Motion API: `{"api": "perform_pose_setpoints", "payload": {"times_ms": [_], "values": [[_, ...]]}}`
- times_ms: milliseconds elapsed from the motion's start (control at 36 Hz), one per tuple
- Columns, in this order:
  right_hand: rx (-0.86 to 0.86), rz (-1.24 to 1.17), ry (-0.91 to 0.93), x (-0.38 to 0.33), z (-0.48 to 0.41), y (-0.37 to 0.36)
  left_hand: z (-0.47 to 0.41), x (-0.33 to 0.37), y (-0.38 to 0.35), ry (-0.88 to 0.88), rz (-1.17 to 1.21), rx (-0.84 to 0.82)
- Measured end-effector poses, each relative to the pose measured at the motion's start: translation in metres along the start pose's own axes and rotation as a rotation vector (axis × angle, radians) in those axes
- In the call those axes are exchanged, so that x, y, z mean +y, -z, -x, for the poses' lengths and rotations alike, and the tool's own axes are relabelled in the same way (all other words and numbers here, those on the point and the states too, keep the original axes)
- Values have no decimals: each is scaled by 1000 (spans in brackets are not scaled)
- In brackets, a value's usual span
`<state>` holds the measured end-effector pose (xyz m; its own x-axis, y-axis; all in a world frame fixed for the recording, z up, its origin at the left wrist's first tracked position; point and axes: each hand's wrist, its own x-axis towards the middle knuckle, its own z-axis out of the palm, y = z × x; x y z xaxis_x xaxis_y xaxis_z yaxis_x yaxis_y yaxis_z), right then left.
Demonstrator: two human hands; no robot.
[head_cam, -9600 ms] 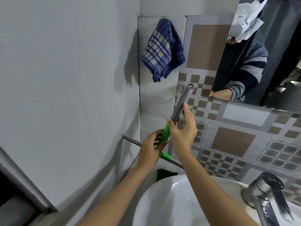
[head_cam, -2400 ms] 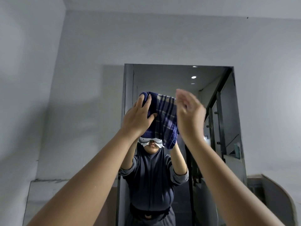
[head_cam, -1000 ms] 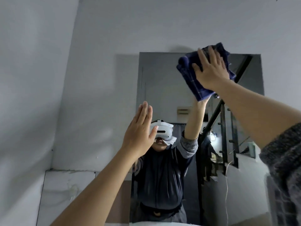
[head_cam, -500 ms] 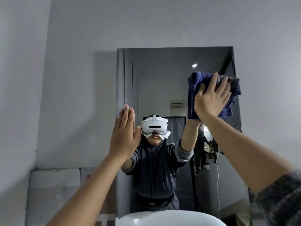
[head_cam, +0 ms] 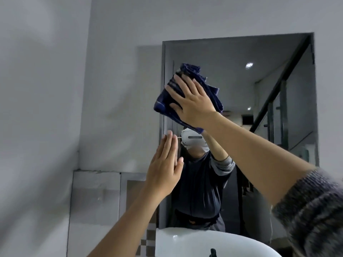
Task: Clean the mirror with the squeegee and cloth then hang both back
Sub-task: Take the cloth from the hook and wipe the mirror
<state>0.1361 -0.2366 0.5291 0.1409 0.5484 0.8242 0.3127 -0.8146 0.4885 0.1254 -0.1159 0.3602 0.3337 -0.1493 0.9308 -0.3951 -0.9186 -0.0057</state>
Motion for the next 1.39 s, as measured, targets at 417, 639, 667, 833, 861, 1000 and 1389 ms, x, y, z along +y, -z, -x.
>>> {"api": "perform_pose_setpoints", "payload": {"times_ms": [417, 639, 667, 833, 861, 1000, 1389], "values": [[-32, 45, -244, 129, 110, 30, 7, 5, 0, 26, 18, 21], [207, -169, -841, 138, 159, 24, -43, 5, 25, -34, 6, 97], [240, -183, -901, 130, 162, 21, -54, 3, 28, -46, 0, 98], [292, -215, -1036, 59, 168, -7, -114, -7, 51, -103, -47, 111], [295, -224, -1037, 48, 165, -11, -120, -8, 54, -110, -53, 112], [280, -228, -948, -2, 138, -23, -128, -14, 61, -153, -57, 103], [-64, -19, 135, -61, 160, -49, -123, -12, 58, -127, -5, 92]]}}
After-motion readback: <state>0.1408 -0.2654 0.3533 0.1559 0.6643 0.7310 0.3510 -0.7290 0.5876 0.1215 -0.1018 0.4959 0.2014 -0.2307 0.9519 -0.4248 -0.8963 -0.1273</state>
